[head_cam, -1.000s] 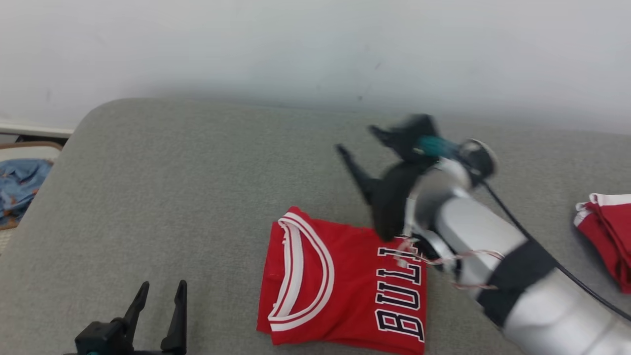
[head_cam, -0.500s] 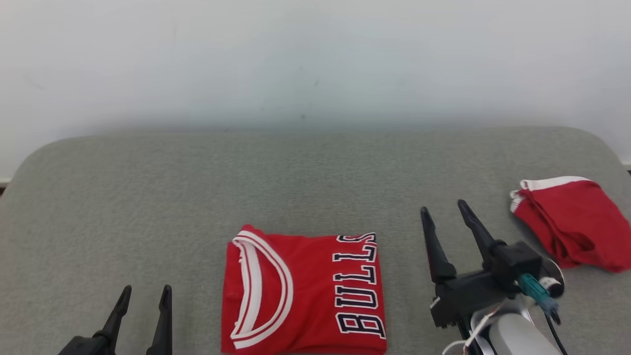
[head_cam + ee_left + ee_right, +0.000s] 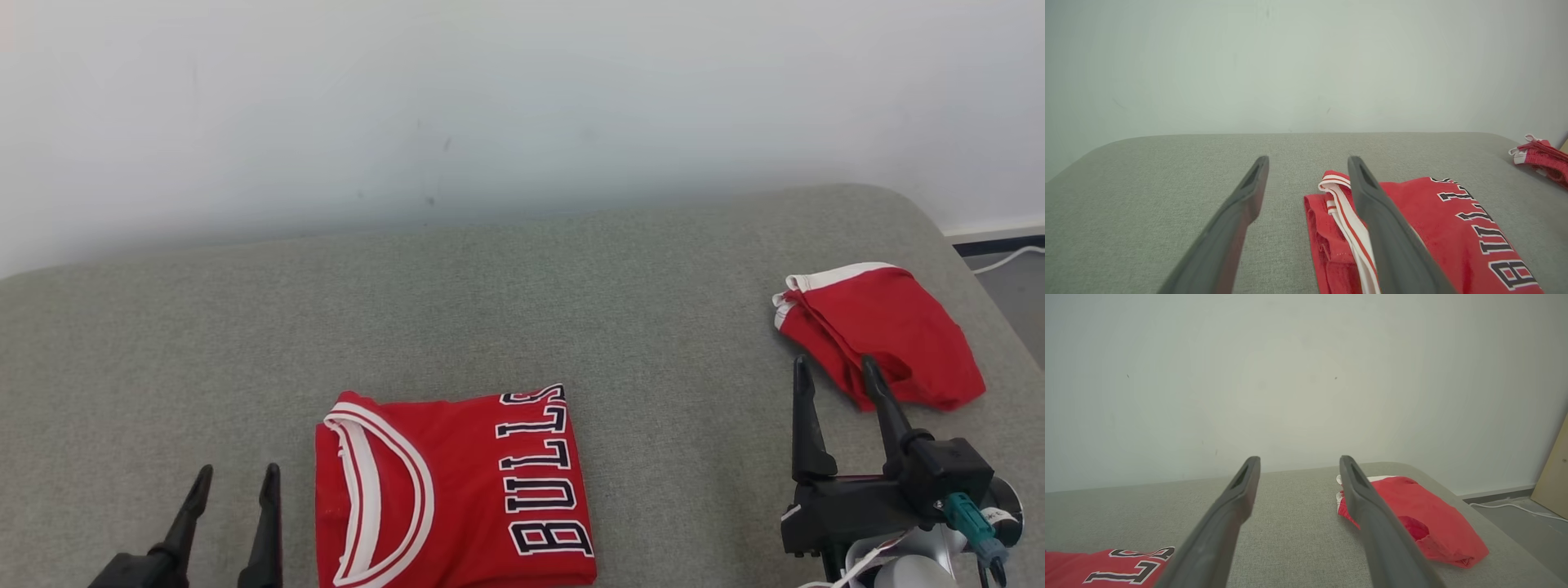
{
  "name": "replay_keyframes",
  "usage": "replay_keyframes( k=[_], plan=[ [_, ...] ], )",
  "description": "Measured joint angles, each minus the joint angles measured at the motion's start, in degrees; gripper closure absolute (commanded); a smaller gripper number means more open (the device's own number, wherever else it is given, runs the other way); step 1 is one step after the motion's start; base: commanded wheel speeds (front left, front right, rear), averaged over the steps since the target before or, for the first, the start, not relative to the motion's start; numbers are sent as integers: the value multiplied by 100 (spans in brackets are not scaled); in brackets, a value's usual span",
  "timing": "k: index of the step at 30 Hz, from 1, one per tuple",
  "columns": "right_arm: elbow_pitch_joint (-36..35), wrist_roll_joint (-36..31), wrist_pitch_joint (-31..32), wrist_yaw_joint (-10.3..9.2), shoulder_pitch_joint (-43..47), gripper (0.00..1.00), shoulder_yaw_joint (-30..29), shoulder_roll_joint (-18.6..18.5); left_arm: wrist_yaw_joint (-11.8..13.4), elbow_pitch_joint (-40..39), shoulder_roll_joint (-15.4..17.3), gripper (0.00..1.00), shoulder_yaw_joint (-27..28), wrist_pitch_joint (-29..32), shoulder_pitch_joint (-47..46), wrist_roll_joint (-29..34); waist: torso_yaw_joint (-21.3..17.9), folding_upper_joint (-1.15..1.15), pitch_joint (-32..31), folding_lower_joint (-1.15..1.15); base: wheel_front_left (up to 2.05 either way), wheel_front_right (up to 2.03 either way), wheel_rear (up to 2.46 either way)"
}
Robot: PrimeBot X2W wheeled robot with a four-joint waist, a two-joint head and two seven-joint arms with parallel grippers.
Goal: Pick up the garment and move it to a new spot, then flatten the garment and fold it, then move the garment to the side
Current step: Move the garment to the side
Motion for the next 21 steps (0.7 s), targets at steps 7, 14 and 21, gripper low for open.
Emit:
replay_keyframes(
  k=[7,14,21],
  plan=[
    [-101,-49,0,0,15,0,35,18,71,7,-19,0,109,68,-3,-46,-18,0,43,1,0,0,0],
    [-250,-130,-1,0,64,0,-9,52,71,22,-18,0,97,121,-36,-49,53,0,130,1,0,0,0],
    [-252,-192,-1,0,65,0,31,62,68,42,-16,0,78,160,-94,-49,113,0,163,1,0,0,0]
  ],
)
